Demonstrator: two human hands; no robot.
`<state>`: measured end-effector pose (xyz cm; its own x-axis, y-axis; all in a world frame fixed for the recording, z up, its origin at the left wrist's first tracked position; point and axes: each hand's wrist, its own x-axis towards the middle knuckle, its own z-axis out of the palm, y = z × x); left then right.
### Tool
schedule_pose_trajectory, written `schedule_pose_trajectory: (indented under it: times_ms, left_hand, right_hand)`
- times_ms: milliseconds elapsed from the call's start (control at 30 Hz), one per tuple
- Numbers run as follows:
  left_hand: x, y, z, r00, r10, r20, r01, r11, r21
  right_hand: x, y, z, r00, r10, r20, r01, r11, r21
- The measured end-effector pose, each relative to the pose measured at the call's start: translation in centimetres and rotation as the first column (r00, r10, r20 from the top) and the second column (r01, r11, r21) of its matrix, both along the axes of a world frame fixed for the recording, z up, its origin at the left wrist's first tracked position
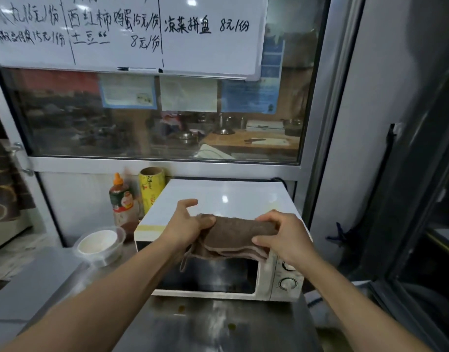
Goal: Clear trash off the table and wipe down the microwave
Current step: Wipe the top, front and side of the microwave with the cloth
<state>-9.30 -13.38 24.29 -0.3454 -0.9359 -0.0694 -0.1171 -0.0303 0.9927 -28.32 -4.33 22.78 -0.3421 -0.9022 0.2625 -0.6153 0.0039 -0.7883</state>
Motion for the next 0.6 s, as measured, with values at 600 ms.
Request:
schedule_pose_trajectory:
  times_ms: [600]
  left_hand:
    - [-9.0, -1.7, -2.1, 0.837, -0.496, 0.232, 0.517, 0.855, -0.035]
  right_hand:
    - [-7.6, -4.0, 0.4, 0.868, -0.495, -0.034, 0.492, 0.868, -0.071]
